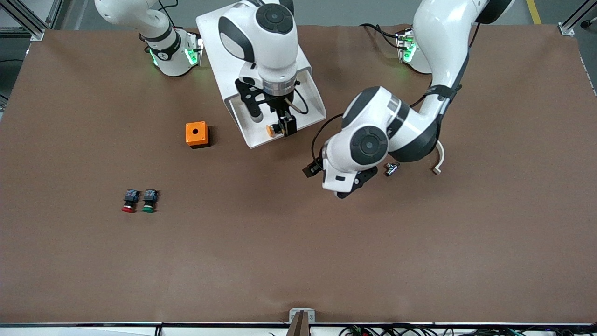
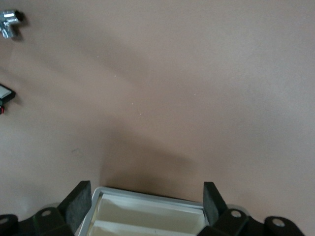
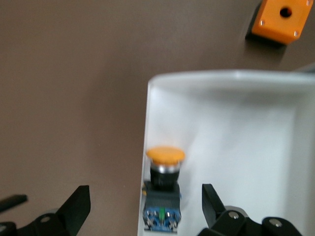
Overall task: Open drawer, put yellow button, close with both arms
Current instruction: 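Carry the yellow button into the open drawer with the right gripper and release, then withdraw the right gripper while the left gripper moves to the drawer front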
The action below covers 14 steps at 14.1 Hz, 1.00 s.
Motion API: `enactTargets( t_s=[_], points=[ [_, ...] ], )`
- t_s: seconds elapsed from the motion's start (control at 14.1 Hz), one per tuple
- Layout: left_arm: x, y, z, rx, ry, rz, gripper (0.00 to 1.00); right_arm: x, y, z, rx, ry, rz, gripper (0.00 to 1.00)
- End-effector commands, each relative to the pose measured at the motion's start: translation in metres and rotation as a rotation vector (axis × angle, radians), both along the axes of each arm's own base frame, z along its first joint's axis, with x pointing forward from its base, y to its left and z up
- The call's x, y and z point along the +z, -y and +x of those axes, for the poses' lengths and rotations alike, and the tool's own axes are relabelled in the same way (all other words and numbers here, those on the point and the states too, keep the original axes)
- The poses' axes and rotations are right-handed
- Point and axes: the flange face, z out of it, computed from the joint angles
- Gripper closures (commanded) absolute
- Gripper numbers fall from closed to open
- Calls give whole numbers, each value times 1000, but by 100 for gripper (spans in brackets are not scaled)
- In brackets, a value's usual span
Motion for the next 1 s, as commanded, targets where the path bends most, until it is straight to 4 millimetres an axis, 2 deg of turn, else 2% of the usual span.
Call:
enactTargets(
  t_s=[0.0, 0.28, 0.43, 0.5, 0.85, 0.92],
  points=[
    [5, 1, -6, -39, 37, 19, 0, 40, 55, 30, 72, -1, -1, 0],
    [3, 15, -12, -80, 102, 49, 0, 67, 139, 71, 197, -49, 35, 0],
    [4, 16, -12, -84, 119, 51, 0, 72, 189, 92, 311, -91, 79, 0],
    [5, 24, -15, -94, 148, 45, 0, 74, 216, 102, 356, -110, 111, 0],
    [2, 46, -33, -142, 169, 38, 0, 83, 331, 128, 602, -122, 116, 0],
    [0, 59, -46, -167, 159, 31, 0, 83, 351, 130, 642, -125, 115, 0]
  ],
)
